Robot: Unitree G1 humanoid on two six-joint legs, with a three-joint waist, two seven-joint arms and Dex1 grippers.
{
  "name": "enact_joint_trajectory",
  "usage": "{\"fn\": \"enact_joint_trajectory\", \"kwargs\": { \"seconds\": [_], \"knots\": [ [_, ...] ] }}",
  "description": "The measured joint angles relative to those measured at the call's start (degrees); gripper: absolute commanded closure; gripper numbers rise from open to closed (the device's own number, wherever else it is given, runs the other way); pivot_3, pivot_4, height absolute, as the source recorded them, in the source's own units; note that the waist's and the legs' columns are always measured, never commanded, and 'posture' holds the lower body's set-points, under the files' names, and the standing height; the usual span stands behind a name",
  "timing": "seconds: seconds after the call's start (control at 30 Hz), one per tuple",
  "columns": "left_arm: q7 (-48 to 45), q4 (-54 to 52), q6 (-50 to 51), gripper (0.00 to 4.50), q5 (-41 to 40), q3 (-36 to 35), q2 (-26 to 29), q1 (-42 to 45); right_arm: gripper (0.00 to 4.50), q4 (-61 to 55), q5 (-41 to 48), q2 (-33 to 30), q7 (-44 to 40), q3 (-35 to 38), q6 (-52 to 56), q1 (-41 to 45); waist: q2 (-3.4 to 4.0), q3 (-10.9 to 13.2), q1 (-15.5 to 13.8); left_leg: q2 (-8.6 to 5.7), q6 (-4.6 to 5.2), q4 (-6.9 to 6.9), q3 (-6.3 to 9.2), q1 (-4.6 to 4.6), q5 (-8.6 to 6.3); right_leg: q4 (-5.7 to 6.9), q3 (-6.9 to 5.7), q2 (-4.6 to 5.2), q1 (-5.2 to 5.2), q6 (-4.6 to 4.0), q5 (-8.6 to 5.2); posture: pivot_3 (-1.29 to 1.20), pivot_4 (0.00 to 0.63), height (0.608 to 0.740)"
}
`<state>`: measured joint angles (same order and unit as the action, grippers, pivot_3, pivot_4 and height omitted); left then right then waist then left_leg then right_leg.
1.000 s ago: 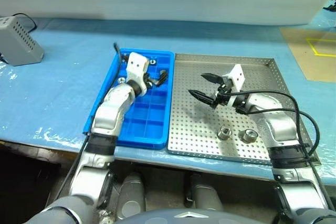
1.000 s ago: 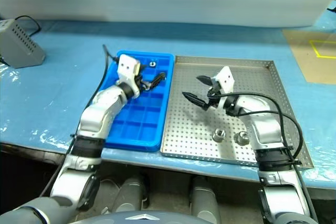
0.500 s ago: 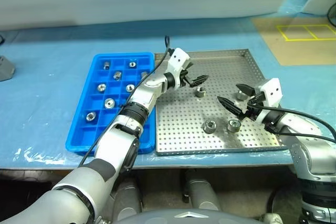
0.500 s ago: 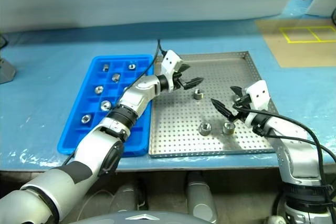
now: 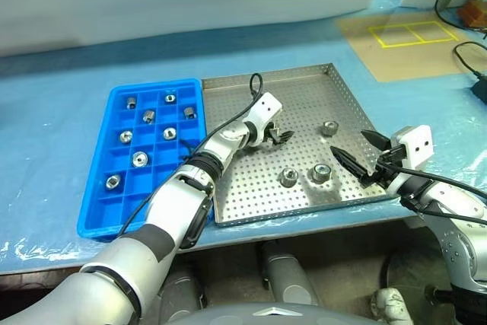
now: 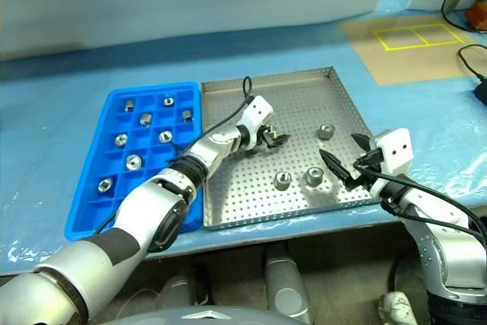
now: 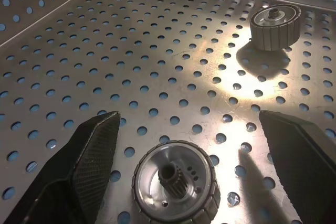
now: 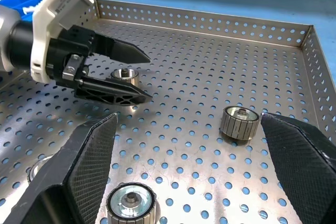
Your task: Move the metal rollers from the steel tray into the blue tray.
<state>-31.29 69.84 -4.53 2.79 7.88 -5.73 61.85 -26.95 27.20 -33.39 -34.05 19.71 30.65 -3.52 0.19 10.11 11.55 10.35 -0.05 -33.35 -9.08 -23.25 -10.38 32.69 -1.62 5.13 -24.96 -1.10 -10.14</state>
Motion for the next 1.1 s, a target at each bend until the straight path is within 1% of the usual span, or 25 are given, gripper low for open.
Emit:
{"fn": "enact_joint_trajectory", "kwargs": {
  "seconds": [0.13, 0.3, 0.33, 0.57, 0.67, 0.7, 0.8, 0.9, 0.97, 1.03, 1.07, 1.1],
  "knots": [
    [-0.2, 0.2, 0.0, 0.83, 0.3, -0.2, -0.7, -0.2, 0.00, 0.0, 0.1, -0.5, 0.0, 0.0, 0.0, 0.3, 0.00, 0.0, 0.4, -0.07, 0.04, -0.01, 0.09, -0.05, -0.01, -0.02, -0.04, 0.04, 0.00, 0.01, 0.00, -0.62, 0.150, 0.740],
    [-0.3, 0.0, 0.0, 2.58, 0.2, -1.3, -0.4, -0.6, 0.00, 0.6, 0.2, -1.3, -0.4, -0.1, 0.0, 1.9, 0.00, 0.0, 0.3, -0.06, 0.05, -0.02, 0.16, -0.08, -0.01, -0.01, -0.11, 0.04, 0.02, 0.00, 0.00, -0.58, 0.150, 0.740],
    [-0.2, -0.3, 0.0, 2.79, 0.0, -1.6, -0.2, -0.8, 0.00, 1.0, 0.2, -1.4, -0.6, -0.1, 0.0, 2.3, 0.00, 0.0, 0.3, -0.06, 0.05, -0.02, 0.18, -0.08, -0.01, -0.01, -0.12, 0.04, 0.04, -0.01, 0.00, -0.58, 0.150, 0.740],
    [0.3, -1.4, 0.3, 2.78, -1.2, -4.1, 0.8, -2.1, 0.00, 3.4, 0.1, -1.5, -1.9, -0.9, -0.1, 5.1, 0.01, 0.0, 0.2, -0.06, 0.05, -0.08, 0.29, -0.04, -0.01, 0.00, -0.21, 0.07, 0.18, -0.02, 0.01, -0.52, 0.150, 0.740],
    [0.0, -4.2, 1.0, 2.78, -3.2, -6.1, 1.2, -3.5, 0.00, 4.8, 0.1, -1.5, -2.6, -2.2, -0.2, 6.2, 0.00, 0.0, 0.1, -0.06, 0.06, -0.08, 0.32, -0.06, 0.00, 0.00, -0.25, 0.09, 0.18, -0.08, 0.05, -0.48, 0.150, 0.740],
    [-0.4, -6.1, 1.7, 2.78, -4.2, -6.8, 1.5, -3.8, 0.00, 5.4, 0.1, -1.5, -3.0, -2.7, -0.2, 6.8, 0.01, 0.0, 0.0, -0.05, 0.06, -0.08, 0.32, -0.06, 0.00, 0.00, -0.26, 0.11, 0.17, -0.24, 0.14, -0.47, 0.150, 0.740],
    [-0.7, -13.5, 3.4, 2.78, -6.2, -8.1, 2.6, -4.0, 0.00, 7.2, 0.0, -1.5, -4.0, -3.9, -0.5, 8.4, 0.00, 0.0, -0.6, -0.03, 0.09, -0.06, 0.34, -0.07, 0.02, 0.01, -0.32, 0.17, 0.17, -0.42, 0.25, -0.39, 0.150, 0.740],
    [0.1, -26.0, 6.9, 2.78, -7.5, -8.1, 3.7, -6.3, 0.00, 11.0, -0.3, -1.4, -6.0, -6.7, -1.9, 12.0, 0.01, 0.0, -1.5, 0.17, 0.10, -0.05, 0.35, -0.06, 0.02, 0.04, -0.38, 0.18, 0.17, -0.46, 0.27, -0.32, 0.150, 0.740],
    [0.6, -34.6, 10.3, 2.78, -8.2, -7.8, 4.5, -8.9, 0.00, 13.1, -0.7, -0.9, -7.4, -8.8, -3.0, 14.6, 0.01, 0.0, -2.0, 0.31, 0.10, -0.03, 0.34, -0.05, 0.03, 0.08, -0.43, 0.16, 0.15, -0.48, 0.28, -0.28, 0.150, 0.740],
    [1.0, -43.1, 14.6, 2.78, -8.7, -7.2, 5.4, -12.1, 0.00, 15.4, -1.3, -0.6, -8.9, -10.9, -4.4, 17.0, 0.03, 0.0, -3.4, 0.41, 0.08, 0.00, 0.33, 0.00, 0.04, 0.10, -0.47, 0.12, 0.16, -0.50, 0.28, -0.22, 0.150, 0.740],
    [1.1, -45.3, 15.8, 2.78, -9.0, -7.2, 5.8, -13.2, 0.00, 15.8, -1.4, -0.6, -9.4, -11.5, -4.7, 17.7, 0.04, 0.0, -3.9, 0.42, 0.08, 0.00, 0.31, 0.02, 0.04, 0.12, -0.46, 0.11, 0.15, -0.50, 0.29, -0.18, 0.150, 0.740],
    [1.6, -51.0, 18.1, 2.78, -9.3, -7.1, 6.9, -16.4, 0.00, 17.7, -1.8, -0.1, -10.5, -13.0, -5.5, 19.7, 0.05, 0.0, -4.5, 0.48, 0.08, 0.02, 0.29, 0.09, 0.05, 0.14, -0.40, 0.05, 0.14, -0.53, 0.30, -0.15, 0.150, 0.740]
  ]
}}
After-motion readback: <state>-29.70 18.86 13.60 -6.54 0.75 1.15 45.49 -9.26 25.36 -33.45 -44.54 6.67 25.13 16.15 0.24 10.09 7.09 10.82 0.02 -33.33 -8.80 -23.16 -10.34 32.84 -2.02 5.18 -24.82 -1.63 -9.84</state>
